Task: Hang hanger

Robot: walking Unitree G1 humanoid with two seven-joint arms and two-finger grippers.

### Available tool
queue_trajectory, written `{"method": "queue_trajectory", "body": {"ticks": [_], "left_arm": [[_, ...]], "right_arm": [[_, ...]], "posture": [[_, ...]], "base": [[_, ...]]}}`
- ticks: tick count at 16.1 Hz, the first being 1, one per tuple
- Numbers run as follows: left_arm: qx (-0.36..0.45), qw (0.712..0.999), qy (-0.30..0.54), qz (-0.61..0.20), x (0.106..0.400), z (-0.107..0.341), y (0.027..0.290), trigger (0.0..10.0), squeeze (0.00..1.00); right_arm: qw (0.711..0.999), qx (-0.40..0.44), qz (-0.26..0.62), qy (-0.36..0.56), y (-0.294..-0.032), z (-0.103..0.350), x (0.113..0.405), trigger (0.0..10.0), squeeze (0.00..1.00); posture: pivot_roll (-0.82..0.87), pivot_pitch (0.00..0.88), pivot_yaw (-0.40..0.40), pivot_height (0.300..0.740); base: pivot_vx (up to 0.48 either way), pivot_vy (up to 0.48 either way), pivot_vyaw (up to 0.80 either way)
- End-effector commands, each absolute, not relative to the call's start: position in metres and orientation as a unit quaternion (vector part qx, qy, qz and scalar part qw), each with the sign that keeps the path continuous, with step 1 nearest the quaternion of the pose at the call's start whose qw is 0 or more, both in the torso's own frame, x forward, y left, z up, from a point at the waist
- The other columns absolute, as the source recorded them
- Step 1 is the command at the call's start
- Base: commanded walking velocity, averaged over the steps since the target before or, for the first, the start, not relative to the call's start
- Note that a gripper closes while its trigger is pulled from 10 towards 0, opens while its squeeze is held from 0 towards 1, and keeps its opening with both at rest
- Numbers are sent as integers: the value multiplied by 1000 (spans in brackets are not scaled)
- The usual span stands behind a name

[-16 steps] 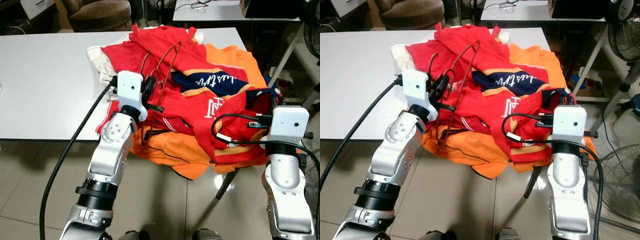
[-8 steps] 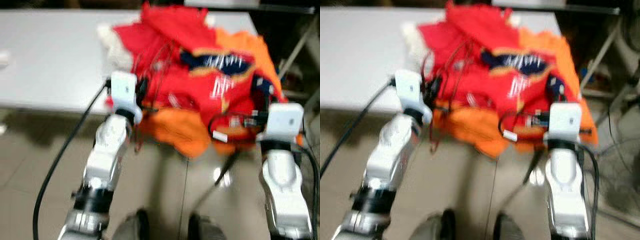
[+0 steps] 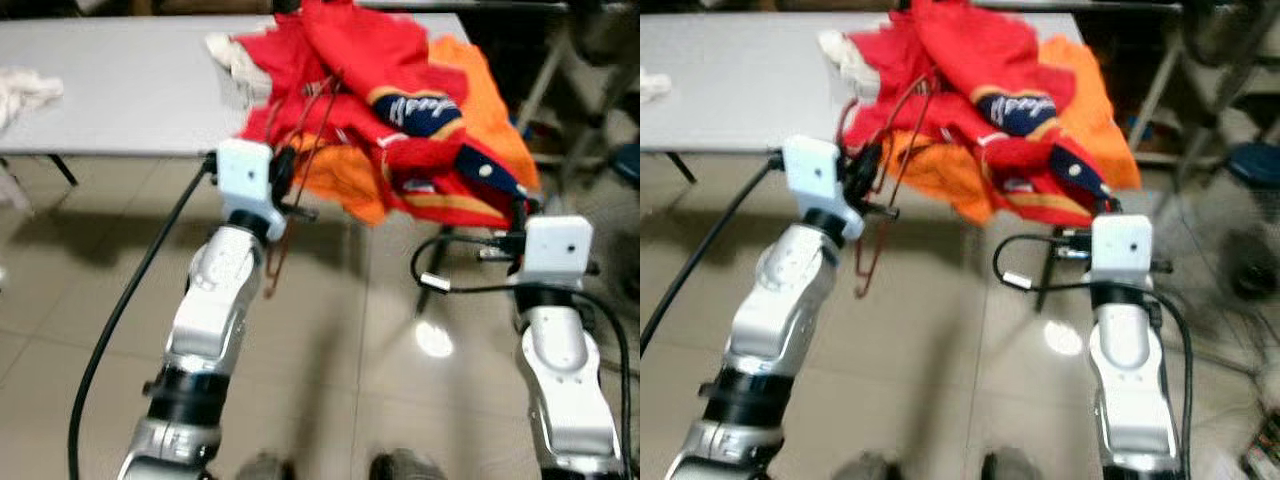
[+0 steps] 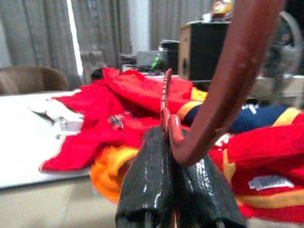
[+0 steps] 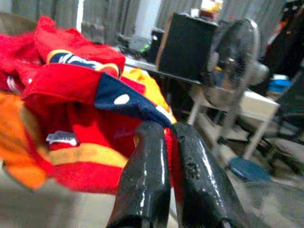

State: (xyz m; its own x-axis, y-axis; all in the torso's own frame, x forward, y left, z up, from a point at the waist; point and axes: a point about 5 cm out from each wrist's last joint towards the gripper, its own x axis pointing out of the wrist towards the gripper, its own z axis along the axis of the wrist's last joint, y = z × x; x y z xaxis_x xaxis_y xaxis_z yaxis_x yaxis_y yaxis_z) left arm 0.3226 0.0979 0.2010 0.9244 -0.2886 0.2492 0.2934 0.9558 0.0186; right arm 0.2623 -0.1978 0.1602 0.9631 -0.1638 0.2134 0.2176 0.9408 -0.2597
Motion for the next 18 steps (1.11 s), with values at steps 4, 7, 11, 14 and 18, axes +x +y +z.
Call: {"method": "queue_trajectory", "body": {"ticks": [4, 7, 11, 14, 18], "left_arm": [[-7, 982, -129, -141, 323, 203, 102, 10000, 0], [-8, 981, -129, -143, 324, 203, 101, 10000, 0], [-10, 980, -132, -147, 323, 202, 97, 10000, 0], [-6, 980, -128, -149, 323, 199, 98, 10000, 0], [8, 981, -113, -156, 319, 189, 107, 10000, 0]], "right_arm": [[980, -139, -93, -110, -196, 165, 260, 0, 35], [980, -143, -86, -112, -192, 165, 258, 0, 35], [977, -157, -80, -122, -192, 168, 258, 0, 31], [971, -169, -26, -165, -176, 187, 257, 0, 35], [967, -134, 173, -129, -141, 193, 255, 0, 12]], "posture": [[-190, 82, 48, 740], [-196, 80, 46, 740], [-199, 67, 46, 740], [-198, 59, 45, 740], [-196, 45, 40, 740]], "base": [[-426, 0, 0], [-425, 0, 0], [-105, 0, 0], [0, 0, 0], [0, 0, 0]]}}
